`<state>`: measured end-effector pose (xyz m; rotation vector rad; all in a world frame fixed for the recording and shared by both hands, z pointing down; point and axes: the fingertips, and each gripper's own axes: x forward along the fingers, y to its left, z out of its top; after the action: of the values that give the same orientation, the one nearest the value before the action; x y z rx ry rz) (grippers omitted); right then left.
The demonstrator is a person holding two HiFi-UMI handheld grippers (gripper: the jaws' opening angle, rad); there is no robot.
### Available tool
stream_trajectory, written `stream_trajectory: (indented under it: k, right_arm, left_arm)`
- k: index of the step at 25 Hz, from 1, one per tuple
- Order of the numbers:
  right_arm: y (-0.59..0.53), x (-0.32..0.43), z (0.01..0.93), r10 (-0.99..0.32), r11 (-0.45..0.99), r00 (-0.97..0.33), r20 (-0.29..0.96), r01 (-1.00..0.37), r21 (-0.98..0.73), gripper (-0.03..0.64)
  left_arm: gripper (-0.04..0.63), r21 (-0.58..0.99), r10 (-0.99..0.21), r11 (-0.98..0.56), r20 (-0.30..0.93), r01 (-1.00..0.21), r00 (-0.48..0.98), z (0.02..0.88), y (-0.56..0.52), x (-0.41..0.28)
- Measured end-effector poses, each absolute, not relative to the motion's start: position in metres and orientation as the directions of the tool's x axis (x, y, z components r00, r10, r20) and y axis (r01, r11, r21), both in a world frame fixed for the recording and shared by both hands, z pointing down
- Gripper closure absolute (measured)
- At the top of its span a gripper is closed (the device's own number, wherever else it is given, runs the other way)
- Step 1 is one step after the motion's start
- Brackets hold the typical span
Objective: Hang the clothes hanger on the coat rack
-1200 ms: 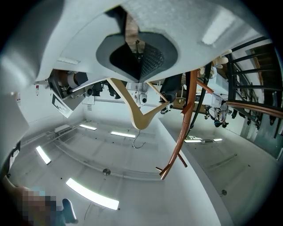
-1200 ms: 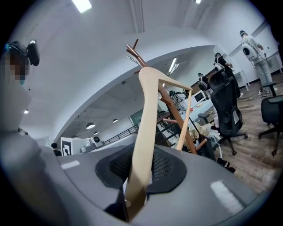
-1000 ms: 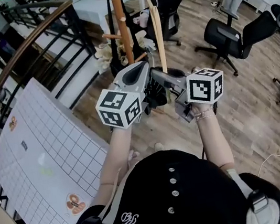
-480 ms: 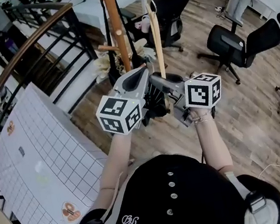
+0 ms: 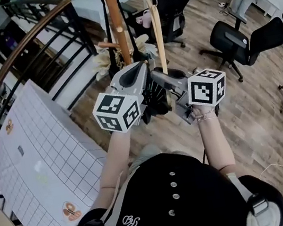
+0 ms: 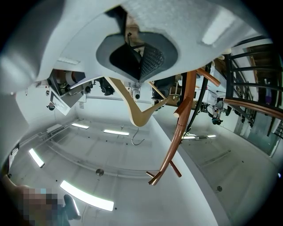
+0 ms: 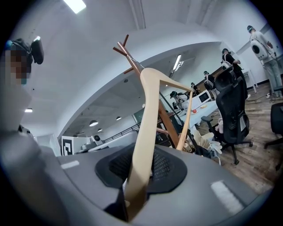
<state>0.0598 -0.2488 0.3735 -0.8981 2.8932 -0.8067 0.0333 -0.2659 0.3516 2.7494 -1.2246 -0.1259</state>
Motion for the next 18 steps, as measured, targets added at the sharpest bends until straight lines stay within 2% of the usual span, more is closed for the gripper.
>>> stream_trajectory:
  k: [18]
  right_arm:
    - [-0.284, 0.047, 0.309, -0.540, 0.747, -0.832, 0.131, -0.545, -0.381, 0.531]
  left_arm:
    - [0.597, 0.067, -0.708, -0.706, -0.060, -0.705, 0.704, 0.300, -0.295, 0.017]
